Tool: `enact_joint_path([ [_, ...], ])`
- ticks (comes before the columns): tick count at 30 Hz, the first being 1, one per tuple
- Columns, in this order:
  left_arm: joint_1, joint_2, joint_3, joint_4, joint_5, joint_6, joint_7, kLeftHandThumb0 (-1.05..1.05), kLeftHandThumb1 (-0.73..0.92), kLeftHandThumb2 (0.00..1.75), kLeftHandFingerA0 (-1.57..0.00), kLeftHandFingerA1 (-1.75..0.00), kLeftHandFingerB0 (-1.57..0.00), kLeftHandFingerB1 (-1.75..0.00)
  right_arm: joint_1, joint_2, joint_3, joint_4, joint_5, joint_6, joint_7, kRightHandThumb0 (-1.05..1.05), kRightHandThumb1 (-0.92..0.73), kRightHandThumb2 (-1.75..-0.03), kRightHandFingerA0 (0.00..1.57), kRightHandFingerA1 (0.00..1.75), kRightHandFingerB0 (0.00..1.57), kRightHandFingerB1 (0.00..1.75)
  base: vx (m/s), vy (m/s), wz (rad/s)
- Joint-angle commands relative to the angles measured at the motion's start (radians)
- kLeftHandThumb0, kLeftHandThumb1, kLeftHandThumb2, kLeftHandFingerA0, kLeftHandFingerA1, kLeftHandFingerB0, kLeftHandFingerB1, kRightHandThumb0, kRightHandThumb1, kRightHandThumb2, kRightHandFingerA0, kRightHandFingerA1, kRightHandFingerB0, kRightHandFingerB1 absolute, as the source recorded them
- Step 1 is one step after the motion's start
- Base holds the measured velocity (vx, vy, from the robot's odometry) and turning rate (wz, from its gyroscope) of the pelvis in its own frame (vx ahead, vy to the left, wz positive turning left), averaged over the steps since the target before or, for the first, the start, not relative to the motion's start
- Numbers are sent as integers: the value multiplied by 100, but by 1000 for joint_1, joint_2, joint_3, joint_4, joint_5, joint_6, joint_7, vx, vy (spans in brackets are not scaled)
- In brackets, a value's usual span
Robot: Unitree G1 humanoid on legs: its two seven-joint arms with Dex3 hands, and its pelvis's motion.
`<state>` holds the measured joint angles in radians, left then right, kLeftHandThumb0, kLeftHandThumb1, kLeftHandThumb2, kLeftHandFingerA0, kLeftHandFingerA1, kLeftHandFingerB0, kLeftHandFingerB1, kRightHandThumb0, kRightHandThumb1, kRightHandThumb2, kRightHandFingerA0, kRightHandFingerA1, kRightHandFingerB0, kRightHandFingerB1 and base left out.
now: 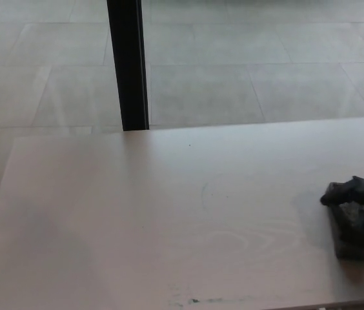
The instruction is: The robot uses its right hand to hold the eraser kept in the middle of the desk and use it to wipe the desk by swiping its surface twice
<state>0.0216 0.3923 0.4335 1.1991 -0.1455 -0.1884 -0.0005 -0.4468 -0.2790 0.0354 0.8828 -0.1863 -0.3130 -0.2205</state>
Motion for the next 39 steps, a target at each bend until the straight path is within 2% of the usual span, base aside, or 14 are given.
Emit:
enact_joint_path([
  [1, 10, 12, -1, 1, -5, -24, 3, -51, 50, 91, -79, -79, -64, -68, 47, -84, -77, 102, 36, 75, 15, -42, -58, -102, 119, 138, 93, 122, 0, 0, 0],
  [2, 9, 12, -2, 0, -5, -21, 7, -52, 50, 91, -79, -80, -64, -69, 46, -92, -92, 108, 42, 54, 4, -32, -68, -77, 93, 175, 66, 163, 0, 0, 0],
  [4, 9, 14, 3, 1, -11, -18, 0, -52, 50, 91, -78, -80, -63, -69, 41, -106, -100, 117, 31, 56, 4, -33, -71, -75, 91, 175, 66, 156, 0, 0, 0],
  [5, 3, 12, 5, 3, -12, -13, 16, -53, 49, 89, -81, -81, -68, -71, 39, -116, -105, 110, 33, 78, 20, -45, -55, -97, 119, 139, 88, 121, 0, 0, 0],
  [8, 3, 8, 8, -8, -14, -3, 22, -51, 51, 91, -80, -81, -66, -70, 41, -97, -109, 112, 35, 53, 10, -45, -56, -101, 119, 138, 92, 121, 0, 0, 0],
  [9, -4, 7, 0, -10, -6, -2, 29, -51, 51, 91, -80, -80, -66, -69, 33, -82, -101, 115, 30, 55, 4, -34, -72, -78, 90, 175, 68, 152, 0, 0, 0],
  [10, -8, 6, 0, -8, -8, 1, 25, -52, 51, 91, -80, -81, -67, -70, 31, -71, -93, 110, 26, 49, 6, -44, -54, -100, 117, 137, 90, 120, 0, 0, 0],
  [13, -11, 5, 2, -4, -14, -11, -1, -50, 52, 92, -77, -81, -62, -69, 31, -48, -57, 108, -9, 6, -23, -41, -52, -100, 119, 135, 96, 120, 0, 0, 0],
  [14, -10, 5, -4, -5, -7, -11, 9, -50, 51, 93, -77, -80, -62, -69, 26, -36, -52, 103, -3, 24, -11, -35, -70, -76, 92, 175, 67, 158, 0, 0, 0],
  [17, -13, 6, 4, -13, -18, 6, 11, -49, 51, 93, -76, -80, -58, -68, 20, 1, -25, 80, 2, 16, 17, -33, -70, -79, 90, 175, 66, 161, 0, 0, 0],
  [22, -12, 10, -22, -9, 7, -9, 32, -52, 51, 92, -80, -81, -67, -70, 24, 58, 70, -7, -38, 48, 39, -33, -72, -65, 94, 175, 76, 127, 0, 0, 0],
  [35, -26, 7, -19, -10, -6, 1, 25, -53, 50, 93, -79, -80, -65, -69, 48, 207, 273, -146, -120, 98, 46, -36, -73, -76, 79, 160, 78, 113, 0, 0, 0],
  [38, -32, 11, -18, -9, -7, 7, 24, -53, 51, 93, -79, -79, -63, -68, 59, 239, 300, -139, -111, 66, 62, -36, -70, -79, 77, 173, 70, 141, 0, 0, 0],
  [39, -35, 14, -20, -5, -5, 7, 25, -53, 51, 92, -80, -80, -64, -68, 69, 254, 324, -168, -129, 103, 63, -36, -71, -80, 80, 163, 72, 124, 0, 0, 0],
])
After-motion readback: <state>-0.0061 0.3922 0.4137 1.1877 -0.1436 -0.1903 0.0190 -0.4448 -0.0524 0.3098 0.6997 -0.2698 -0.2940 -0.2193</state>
